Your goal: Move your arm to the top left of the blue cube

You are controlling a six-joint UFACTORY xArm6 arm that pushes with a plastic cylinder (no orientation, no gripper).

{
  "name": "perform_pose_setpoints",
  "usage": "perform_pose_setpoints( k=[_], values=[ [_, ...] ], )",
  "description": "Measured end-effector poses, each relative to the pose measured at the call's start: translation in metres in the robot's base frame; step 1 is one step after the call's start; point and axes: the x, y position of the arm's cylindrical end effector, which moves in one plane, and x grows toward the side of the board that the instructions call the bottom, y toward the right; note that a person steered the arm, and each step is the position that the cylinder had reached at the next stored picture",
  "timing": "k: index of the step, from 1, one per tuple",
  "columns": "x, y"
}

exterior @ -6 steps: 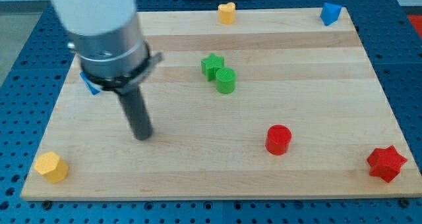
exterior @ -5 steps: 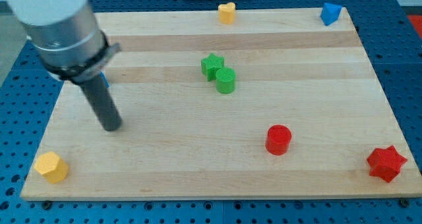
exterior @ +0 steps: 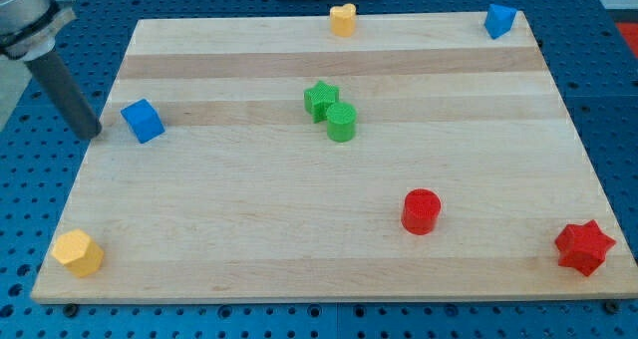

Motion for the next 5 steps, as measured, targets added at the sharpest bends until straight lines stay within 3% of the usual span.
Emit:
perform_pose_setpoints(
  k=[1, 2, 5],
  values=[
    [-0.04, 0.0],
    [-0.051, 0.0],
    [-0.038, 0.024]
  ],
)
